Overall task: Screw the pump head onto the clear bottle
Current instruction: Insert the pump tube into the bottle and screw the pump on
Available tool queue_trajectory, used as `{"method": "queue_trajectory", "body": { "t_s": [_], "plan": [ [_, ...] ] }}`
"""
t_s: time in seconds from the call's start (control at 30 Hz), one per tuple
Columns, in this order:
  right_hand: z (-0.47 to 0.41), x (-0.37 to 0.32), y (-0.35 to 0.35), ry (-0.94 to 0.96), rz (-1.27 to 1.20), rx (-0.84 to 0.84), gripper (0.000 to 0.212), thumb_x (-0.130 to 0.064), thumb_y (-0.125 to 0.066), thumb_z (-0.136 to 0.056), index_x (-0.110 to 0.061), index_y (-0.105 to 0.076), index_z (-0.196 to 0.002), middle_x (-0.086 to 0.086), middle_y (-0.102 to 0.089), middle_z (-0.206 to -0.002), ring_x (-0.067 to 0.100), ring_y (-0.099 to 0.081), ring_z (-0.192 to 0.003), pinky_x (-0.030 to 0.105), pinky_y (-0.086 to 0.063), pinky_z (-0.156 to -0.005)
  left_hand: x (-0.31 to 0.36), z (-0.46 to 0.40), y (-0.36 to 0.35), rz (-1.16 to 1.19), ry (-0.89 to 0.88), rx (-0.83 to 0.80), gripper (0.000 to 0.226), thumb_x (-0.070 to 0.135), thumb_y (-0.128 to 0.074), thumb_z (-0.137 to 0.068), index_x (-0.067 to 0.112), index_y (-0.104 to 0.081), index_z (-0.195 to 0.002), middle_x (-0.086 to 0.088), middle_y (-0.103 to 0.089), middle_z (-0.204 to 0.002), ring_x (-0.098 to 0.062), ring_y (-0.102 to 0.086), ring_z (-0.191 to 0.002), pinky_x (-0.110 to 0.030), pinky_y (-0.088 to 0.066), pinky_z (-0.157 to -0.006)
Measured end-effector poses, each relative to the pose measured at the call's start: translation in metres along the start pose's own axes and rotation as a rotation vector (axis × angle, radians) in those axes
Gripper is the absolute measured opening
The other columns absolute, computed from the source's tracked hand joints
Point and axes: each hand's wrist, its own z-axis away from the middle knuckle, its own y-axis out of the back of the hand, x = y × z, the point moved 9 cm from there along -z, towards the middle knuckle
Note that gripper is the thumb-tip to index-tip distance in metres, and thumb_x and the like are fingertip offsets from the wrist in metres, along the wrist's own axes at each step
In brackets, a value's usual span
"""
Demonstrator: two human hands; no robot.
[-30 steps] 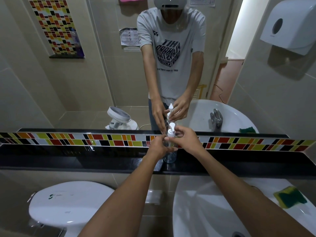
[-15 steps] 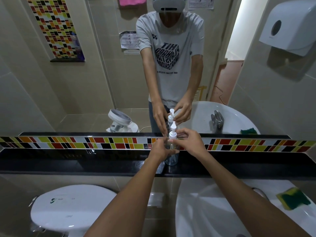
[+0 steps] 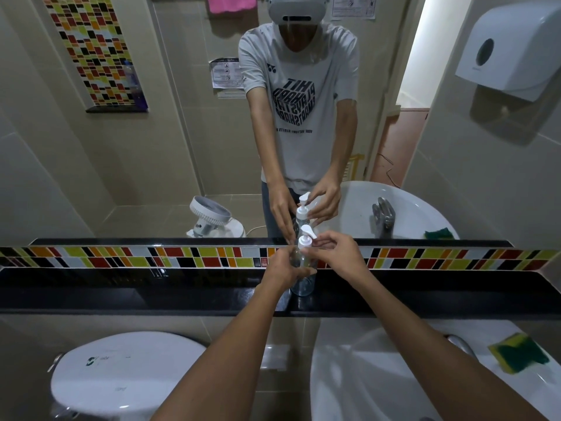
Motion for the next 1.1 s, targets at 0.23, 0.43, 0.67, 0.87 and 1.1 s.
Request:
{"method": "queue_trajectory", "body": {
  "t_s": [0.23, 0.43, 0.67, 0.87, 1.1],
  "plan": [
    [-0.001, -0.012, -0.018, 0.031, 0.042, -0.153, 0.061, -0.015, -0.09, -0.079, -0.008, -0.068, -0.135, 0.007, -0.077, -0.125, 0.024, -0.071, -0.119, 0.049, -0.055, -0.108, 0.0, 0.0, -0.001, 0.027, 0.003, -0.007, 0.064, 0.011, -0.087, -0.082, 0.007, -0.062, -0.142, -0.014, -0.072, -0.127, -0.027, -0.069, -0.116, -0.035, -0.061, -0.09],
    [0.003, 0.0, -0.004, 0.025, 0.017, -0.011, 0.05, -0.015, -0.092, -0.076, -0.006, -0.074, -0.122, 0.009, -0.079, -0.115, 0.024, -0.075, -0.111, 0.047, -0.058, -0.104, -0.002, -0.001, 0.0, 0.04, 0.0, 0.013, 0.062, 0.013, -0.089, -0.08, 0.007, -0.065, -0.137, -0.014, -0.072, -0.125, -0.03, -0.07, -0.116, -0.042, -0.061, -0.097],
    [0.0, -0.012, -0.019, 0.048, 0.043, -0.146, 0.059, -0.012, -0.087, -0.081, -0.01, -0.067, -0.137, 0.006, -0.076, -0.128, 0.02, -0.07, -0.122, 0.045, -0.052, -0.111, -0.002, -0.001, 0.0, 0.046, -0.019, 0.009, 0.064, 0.012, -0.088, -0.081, 0.008, -0.064, -0.14, -0.014, -0.073, -0.124, -0.028, -0.07, -0.115, -0.037, -0.061, -0.093],
    [0.004, -0.009, -0.018, 0.055, 0.07, -0.066, 0.052, -0.01, -0.085, -0.084, -0.007, -0.069, -0.133, 0.01, -0.077, -0.125, 0.023, -0.072, -0.119, 0.044, -0.055, -0.108, -0.001, 0.0, 0.001, 0.008, -0.024, 0.024, 0.063, 0.011, -0.089, -0.08, 0.007, -0.065, -0.138, -0.012, -0.074, -0.12, -0.016, -0.066, -0.096, -0.015, -0.051, -0.067],
    [0.004, -0.004, 0.003, 0.032, 0.069, 0.072, 0.031, -0.02, -0.091, -0.078, -0.009, -0.077, -0.103, 0.001, -0.08, -0.094, 0.015, -0.076, -0.09, 0.036, -0.063, -0.09, -0.002, -0.003, 0.002, -0.03, 0.008, 0.045, 0.062, 0.015, -0.091, -0.079, 0.008, -0.066, -0.136, -0.002, -0.07, -0.105, -0.014, -0.064, -0.09, -0.015, -0.046, -0.064]
  ]
}}
